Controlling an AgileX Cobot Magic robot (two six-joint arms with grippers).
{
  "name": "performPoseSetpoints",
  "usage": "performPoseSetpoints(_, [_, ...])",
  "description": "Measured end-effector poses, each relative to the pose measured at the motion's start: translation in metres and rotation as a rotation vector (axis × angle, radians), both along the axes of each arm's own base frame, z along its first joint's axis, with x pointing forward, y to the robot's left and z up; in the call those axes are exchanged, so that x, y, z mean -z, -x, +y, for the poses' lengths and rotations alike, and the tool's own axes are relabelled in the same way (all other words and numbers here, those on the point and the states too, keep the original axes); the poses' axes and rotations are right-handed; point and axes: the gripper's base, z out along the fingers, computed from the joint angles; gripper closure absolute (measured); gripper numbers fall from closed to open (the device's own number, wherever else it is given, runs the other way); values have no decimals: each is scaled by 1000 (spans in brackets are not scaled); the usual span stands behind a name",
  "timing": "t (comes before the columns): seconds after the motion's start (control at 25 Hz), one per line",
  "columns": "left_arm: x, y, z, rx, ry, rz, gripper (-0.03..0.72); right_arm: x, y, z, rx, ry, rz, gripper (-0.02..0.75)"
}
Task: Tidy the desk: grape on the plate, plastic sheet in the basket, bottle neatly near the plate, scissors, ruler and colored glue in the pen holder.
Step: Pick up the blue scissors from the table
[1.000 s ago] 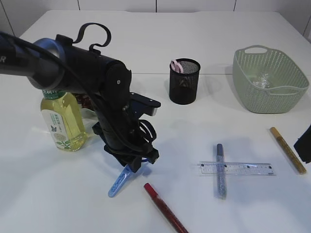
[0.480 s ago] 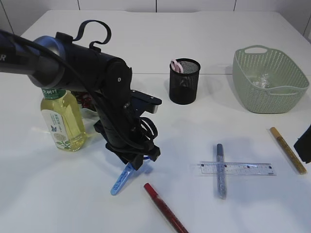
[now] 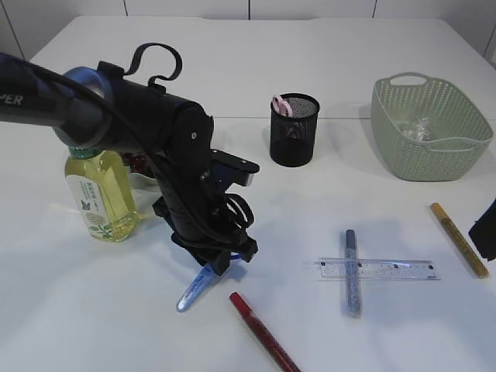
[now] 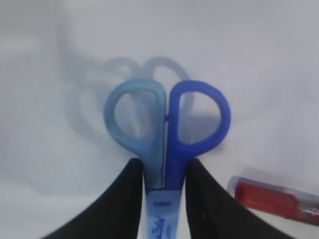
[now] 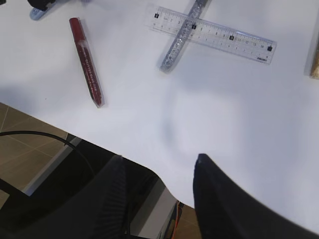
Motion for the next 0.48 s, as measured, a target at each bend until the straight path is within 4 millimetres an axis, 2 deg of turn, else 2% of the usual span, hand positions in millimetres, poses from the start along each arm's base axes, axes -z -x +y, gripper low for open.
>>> performPoseSetpoints(0.48, [9, -1, -1, -4, 0, 6, 480, 0, 0, 0, 0, -2, 1, 374])
